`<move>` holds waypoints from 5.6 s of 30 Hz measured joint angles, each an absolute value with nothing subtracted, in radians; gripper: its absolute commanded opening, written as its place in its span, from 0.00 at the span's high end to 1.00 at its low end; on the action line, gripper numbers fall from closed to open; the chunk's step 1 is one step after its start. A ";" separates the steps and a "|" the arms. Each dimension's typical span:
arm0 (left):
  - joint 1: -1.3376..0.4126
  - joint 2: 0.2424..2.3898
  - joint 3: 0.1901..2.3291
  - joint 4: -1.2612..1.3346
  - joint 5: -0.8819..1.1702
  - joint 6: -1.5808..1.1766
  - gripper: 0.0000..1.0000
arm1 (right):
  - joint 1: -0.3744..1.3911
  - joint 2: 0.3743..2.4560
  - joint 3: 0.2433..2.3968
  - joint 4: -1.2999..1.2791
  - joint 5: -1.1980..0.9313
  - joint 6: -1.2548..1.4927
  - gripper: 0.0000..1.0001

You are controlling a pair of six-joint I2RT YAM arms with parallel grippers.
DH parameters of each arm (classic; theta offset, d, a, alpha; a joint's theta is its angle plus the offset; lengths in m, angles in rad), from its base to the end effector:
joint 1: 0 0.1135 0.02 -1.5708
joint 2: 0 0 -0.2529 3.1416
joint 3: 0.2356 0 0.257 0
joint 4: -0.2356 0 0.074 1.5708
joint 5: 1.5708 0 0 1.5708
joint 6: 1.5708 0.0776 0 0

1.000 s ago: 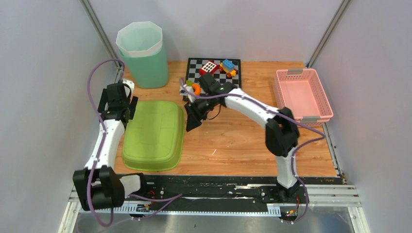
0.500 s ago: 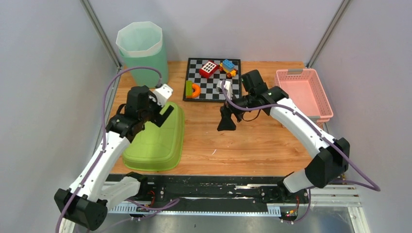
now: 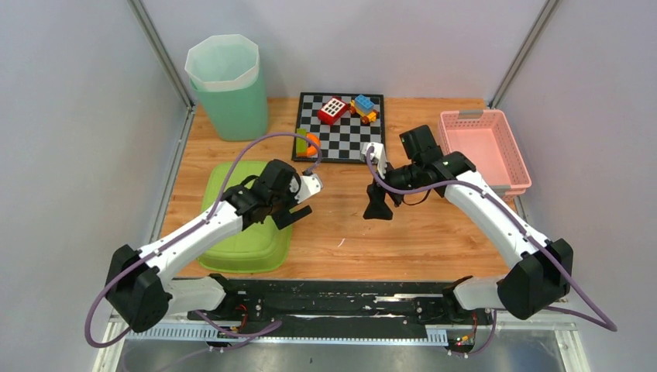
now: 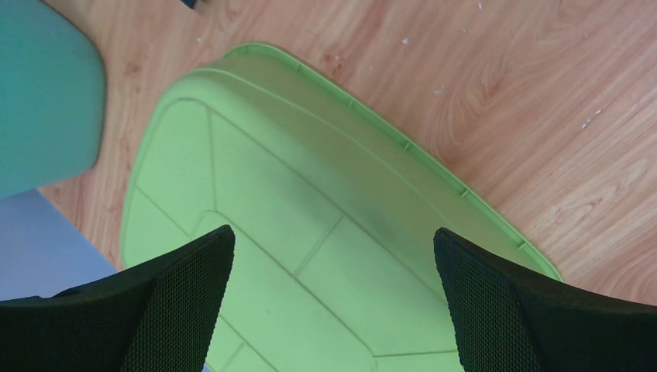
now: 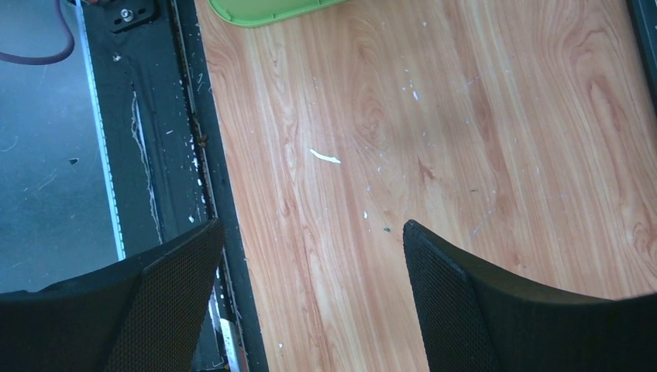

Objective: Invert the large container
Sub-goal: Move the container to the center of the board, then pick up the container from the container.

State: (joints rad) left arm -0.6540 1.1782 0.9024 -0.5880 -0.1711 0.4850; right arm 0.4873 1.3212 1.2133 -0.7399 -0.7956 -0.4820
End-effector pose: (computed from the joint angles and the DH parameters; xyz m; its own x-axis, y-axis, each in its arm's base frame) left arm 0.2285 -0.1585 0.2224 -0.2953 0.8052 -0.5143 0.7340 0.5357 0.4174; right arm 0.2368 0.1882 0.2951 -0.2416 -0.4952 -0.8345 -0.9675 0.1891 0.1679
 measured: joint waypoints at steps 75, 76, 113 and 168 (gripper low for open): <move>-0.390 1.555 0.956 -0.350 -0.483 0.377 0.00 | 0.395 1.294 1.167 -0.733 -0.942 -0.514 0.13; -0.382 1.564 0.961 -0.347 -0.483 0.373 0.00 | 0.394 1.291 1.167 -0.733 -0.943 -0.514 0.13; -0.310 1.082 1.006 -0.545 0.014 0.412 0.00 | 0.375 1.276 1.131 -0.616 -0.767 -0.440 0.13; -0.310 0.802 0.790 -0.687 0.408 0.570 0.00 | -0.115 1.688 1.317 -0.456 -0.175 -0.149 0.75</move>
State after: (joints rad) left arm -0.3099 0.8024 0.7902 -0.6872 0.4080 0.5697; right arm -0.1146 1.6878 1.3174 -0.4557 -0.1753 -0.1490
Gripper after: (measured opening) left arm 0.999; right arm 0.284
